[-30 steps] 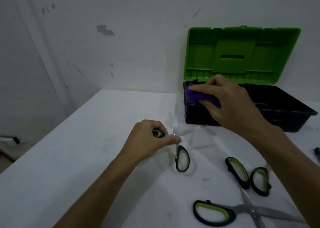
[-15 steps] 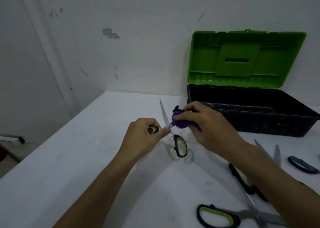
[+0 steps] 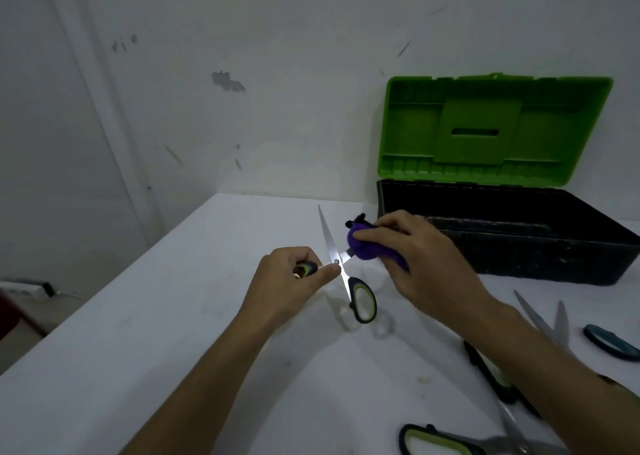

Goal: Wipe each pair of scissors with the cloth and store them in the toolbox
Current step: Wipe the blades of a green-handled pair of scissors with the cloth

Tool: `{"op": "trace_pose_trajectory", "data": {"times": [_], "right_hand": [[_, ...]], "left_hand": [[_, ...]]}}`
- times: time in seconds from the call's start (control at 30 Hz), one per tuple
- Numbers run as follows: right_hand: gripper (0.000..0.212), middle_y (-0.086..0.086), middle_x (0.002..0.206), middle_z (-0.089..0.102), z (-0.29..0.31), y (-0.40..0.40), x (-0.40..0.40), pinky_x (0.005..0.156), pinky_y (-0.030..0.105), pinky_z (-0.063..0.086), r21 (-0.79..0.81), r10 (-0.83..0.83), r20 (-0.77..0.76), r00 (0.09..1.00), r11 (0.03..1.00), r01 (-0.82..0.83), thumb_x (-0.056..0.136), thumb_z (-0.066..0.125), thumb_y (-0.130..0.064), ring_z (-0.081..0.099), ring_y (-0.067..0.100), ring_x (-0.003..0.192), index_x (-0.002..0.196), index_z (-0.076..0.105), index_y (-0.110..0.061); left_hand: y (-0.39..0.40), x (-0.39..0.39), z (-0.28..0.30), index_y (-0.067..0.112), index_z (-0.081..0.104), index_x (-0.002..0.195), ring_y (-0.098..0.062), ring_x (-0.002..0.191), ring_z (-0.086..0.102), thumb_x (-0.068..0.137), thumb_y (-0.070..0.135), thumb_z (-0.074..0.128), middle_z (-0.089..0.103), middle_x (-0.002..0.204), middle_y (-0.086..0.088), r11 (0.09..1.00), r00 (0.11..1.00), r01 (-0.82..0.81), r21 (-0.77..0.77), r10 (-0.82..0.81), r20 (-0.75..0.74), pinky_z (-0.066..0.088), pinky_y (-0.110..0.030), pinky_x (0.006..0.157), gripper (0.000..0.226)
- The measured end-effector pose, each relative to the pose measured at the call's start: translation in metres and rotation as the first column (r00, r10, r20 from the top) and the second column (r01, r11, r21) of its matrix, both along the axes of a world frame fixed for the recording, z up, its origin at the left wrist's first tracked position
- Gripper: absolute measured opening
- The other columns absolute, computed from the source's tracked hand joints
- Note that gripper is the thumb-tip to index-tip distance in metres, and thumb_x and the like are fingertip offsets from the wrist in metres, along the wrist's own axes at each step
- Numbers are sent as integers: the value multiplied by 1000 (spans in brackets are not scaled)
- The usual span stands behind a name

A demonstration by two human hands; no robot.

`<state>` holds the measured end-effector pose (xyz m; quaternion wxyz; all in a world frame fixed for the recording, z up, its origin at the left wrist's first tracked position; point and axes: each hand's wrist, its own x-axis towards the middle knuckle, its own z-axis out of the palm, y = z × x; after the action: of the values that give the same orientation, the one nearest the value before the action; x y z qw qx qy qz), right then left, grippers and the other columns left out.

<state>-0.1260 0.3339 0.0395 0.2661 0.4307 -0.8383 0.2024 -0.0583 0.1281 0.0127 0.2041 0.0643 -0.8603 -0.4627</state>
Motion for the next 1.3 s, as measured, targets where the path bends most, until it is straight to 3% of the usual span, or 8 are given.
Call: {"op": "trace_pose_trajectory", "data": {"times": [0.23,0.47,0.57,0.7,0.9,1.1,1.2,1.3], "right_hand": [[45,4,112,56,22,20,-14,80,25,42,-175,-187,15,982,967,187,85,68,-6,54,21,95,128,61,-19],[44,-14,105,57,45,21,-1,74,11,46,-379,12,232,973,922,79,88,69,-23,58,1,91,128,49,-21],[30,-18,103,62,52,24,0,74,19,52,-449,60,332,941,888,102,88,68,-27,62,2,89,116,59,-25],[23,-19,103,65,52,27,-3,74,22,50,-440,142,439,887,895,74,88,68,-25,62,1,89,109,65,-34],[20,-13,101,67,47,24,-4,80,35,57,-395,231,546,806,919,4,93,62,-20,65,10,91,108,64,-32],[20,-11,104,67,40,19,-2,82,31,56,-441,356,625,695,896,-62,97,53,-22,66,9,94,117,56,-28],[23,-11,104,65,35,15,0,81,30,56,-364,241,498,833,930,-51,95,58,-19,64,7,93,116,54,-27],[38,-6,109,63,33,12,1,84,30,51,-178,37,118,992,984,-15,85,70,-14,57,11,96,120,57,-22]], "left_hand": [[-2,0,1,17,63,63,-4,47,43,78,47,76,51,49,13,999,1000,-17,40,16,17,34,-12,49,36],[5,6,7,18,68,69,-3,46,56,79,34,78,70,60,6,993,990,-114,39,117,-84,45,-19,48,22],[4,5,5,21,66,75,-4,65,62,83,31,75,67,66,12,955,948,-258,-144,222,-228,48,-19,58,16],[8,4,7,21,66,94,-5,82,60,98,23,53,66,87,11,979,956,-203,-30,191,-221,46,-18,70,14],[5,0,0,21,72,90,1,71,56,96,22,57,67,79,12,983,975,-170,67,178,-133,40,-6,59,16],[12,0,-2,31,72,86,-1,60,60,90,25,68,69,74,16,987,988,-106,121,119,-100,51,-18,62,8],[13,1,-1,27,75,86,-2,63,62,88,22,70,71,74,12,990,987,-103,98,114,-113,50,-14,59,8],[13,2,-1,27,73,83,-2,70,66,89,17,69,72,71,11,990,987,-93,102,105,-119,48,-8,60,12]]}}
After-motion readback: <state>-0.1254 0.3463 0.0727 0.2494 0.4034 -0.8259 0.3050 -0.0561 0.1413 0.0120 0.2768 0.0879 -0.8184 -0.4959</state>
